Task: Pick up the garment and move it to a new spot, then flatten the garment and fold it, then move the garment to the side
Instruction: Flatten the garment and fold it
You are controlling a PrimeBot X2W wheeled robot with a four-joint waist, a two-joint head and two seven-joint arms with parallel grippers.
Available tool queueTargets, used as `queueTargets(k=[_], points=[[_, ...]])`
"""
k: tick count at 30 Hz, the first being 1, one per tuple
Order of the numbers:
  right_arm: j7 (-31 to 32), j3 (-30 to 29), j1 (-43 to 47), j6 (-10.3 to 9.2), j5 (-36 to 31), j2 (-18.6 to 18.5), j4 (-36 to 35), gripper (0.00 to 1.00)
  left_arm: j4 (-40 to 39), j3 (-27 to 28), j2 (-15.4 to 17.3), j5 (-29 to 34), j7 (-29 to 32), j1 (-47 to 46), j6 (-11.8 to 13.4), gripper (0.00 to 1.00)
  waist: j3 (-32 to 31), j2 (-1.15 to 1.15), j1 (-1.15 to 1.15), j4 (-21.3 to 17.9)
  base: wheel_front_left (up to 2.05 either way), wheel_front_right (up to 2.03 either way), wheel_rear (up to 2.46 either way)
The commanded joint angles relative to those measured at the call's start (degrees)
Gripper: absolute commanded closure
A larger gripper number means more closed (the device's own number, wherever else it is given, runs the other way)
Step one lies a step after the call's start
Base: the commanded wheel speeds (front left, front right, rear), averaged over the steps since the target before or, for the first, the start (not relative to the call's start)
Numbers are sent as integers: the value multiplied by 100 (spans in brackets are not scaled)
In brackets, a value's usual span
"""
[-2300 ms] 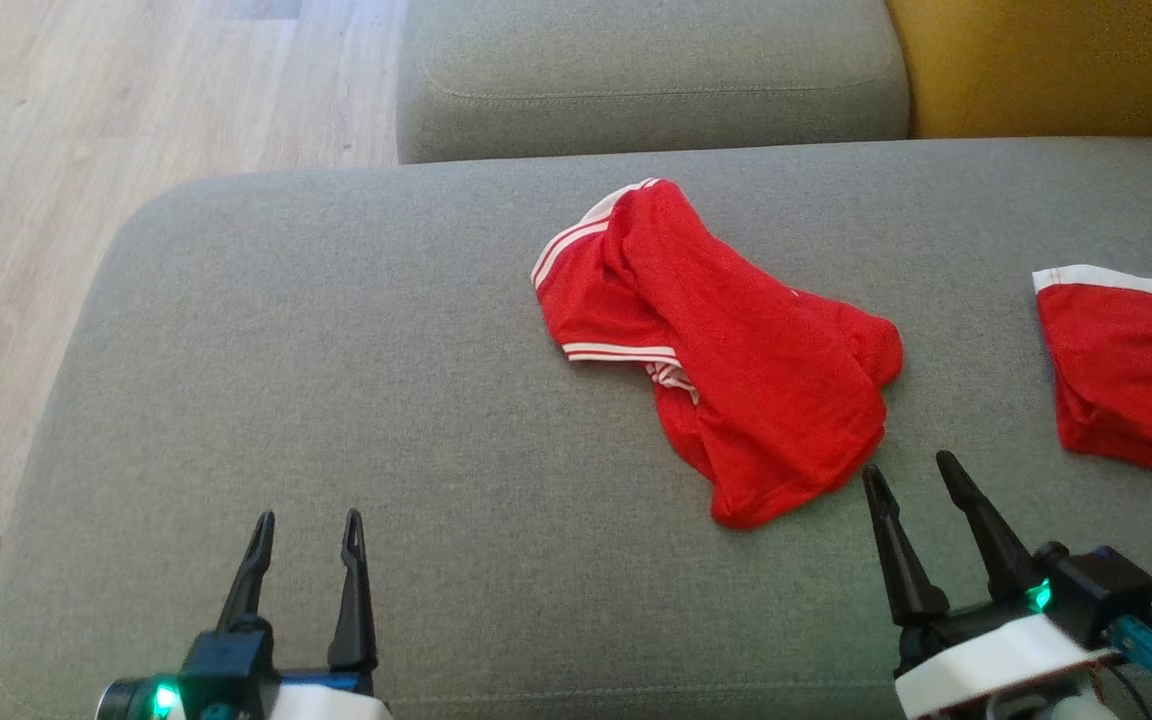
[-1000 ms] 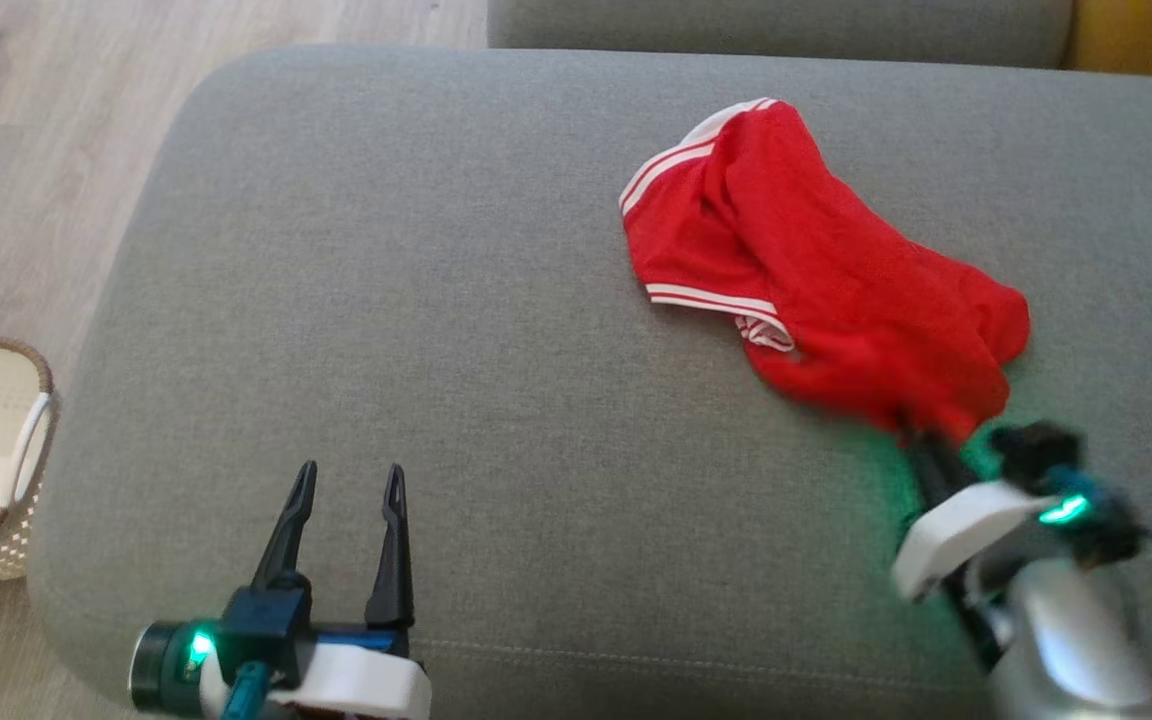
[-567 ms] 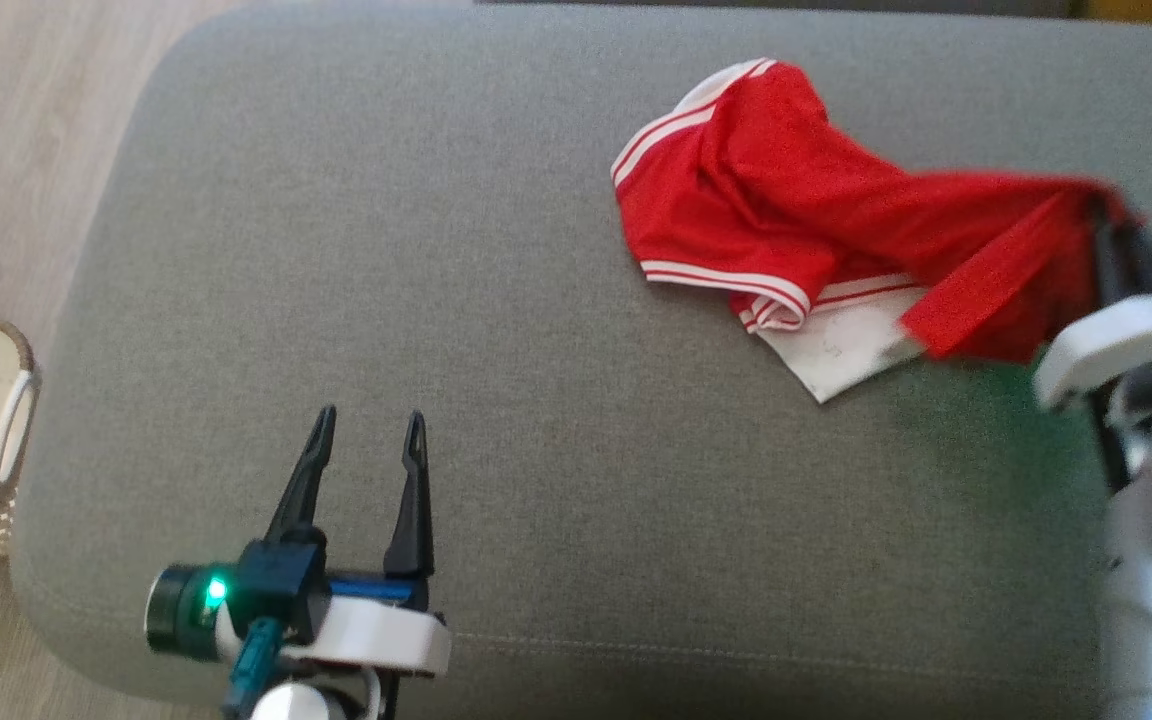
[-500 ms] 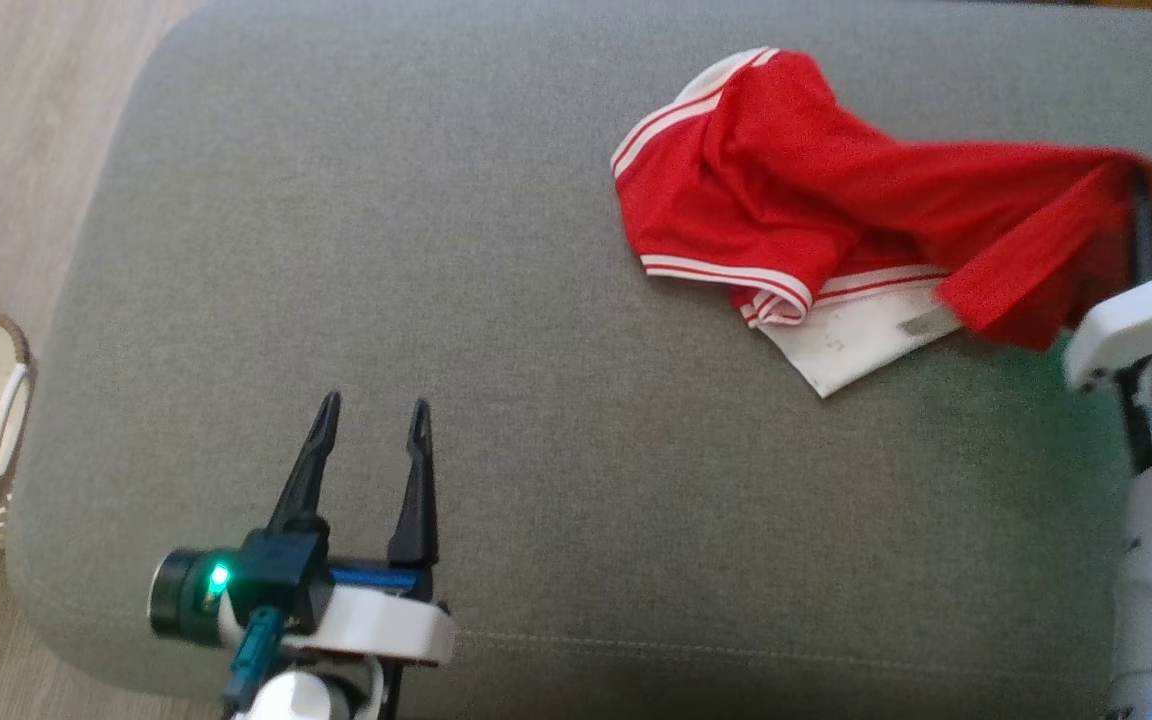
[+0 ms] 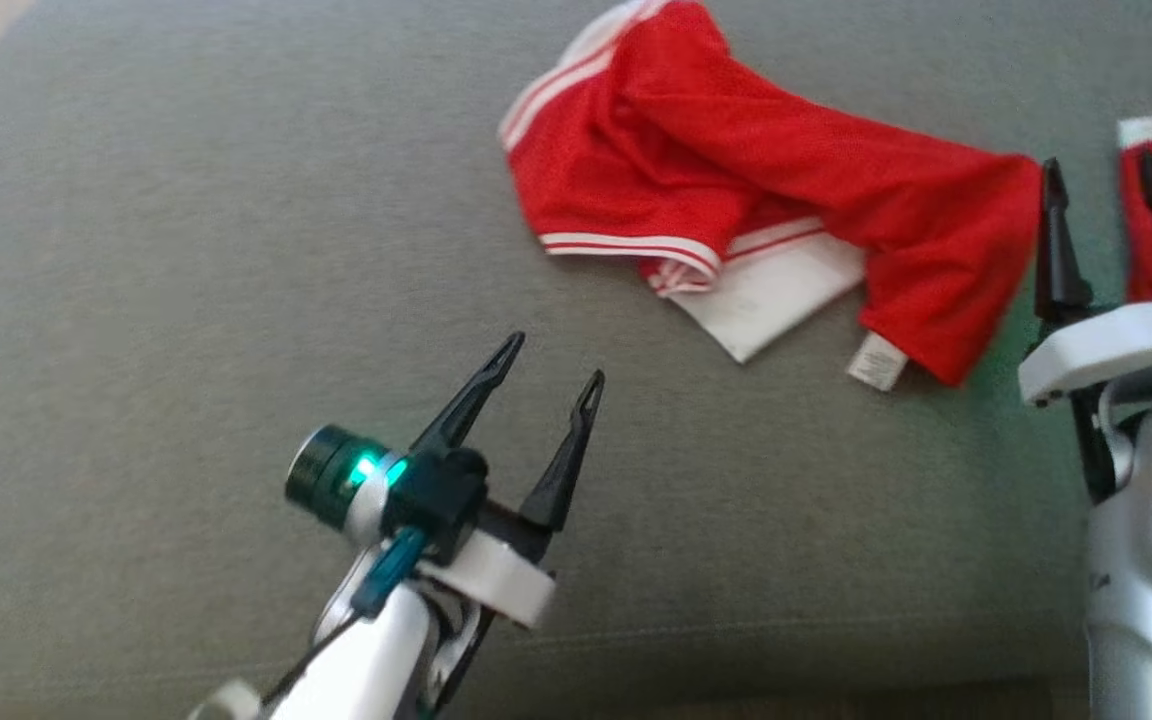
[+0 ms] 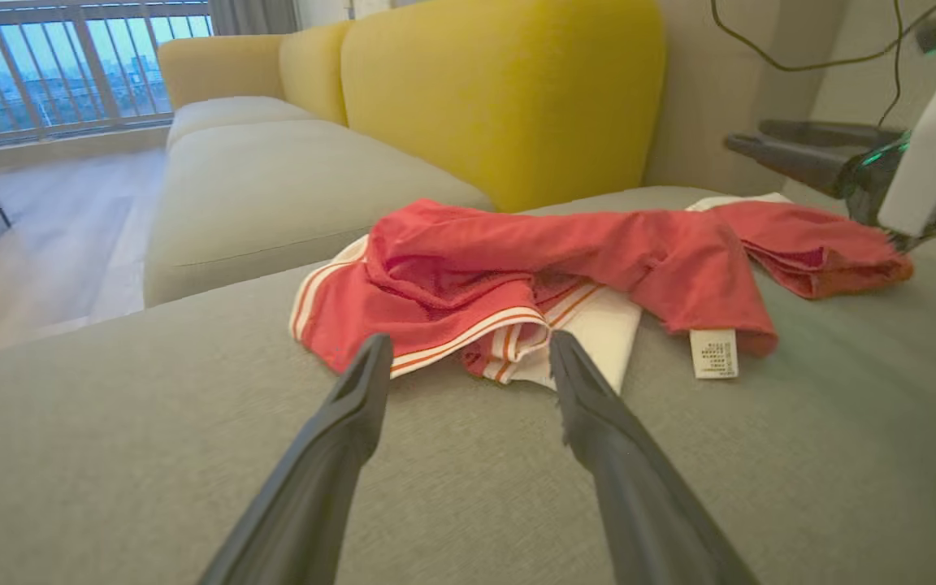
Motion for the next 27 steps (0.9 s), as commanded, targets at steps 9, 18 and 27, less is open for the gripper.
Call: queueTargets(k=[9,18,27], points=[[-52,1069,832,-2,1157,4,-1441,0,1345,-184,64,438,-30,-1442,-262,0,468,0,0,-1023,0,0,0],[-53,1308,1048,-2,1502,5,-1716,0,2133,-291,175,508,-30,-2051,-204,0,669,0,0,-1392,0,0,0],[-53,1352,1044,-2,1579,5,-1932,0,2512,-235,295,486,-30,-2508,52,51,812,0,0,-1506,0,0,0]])
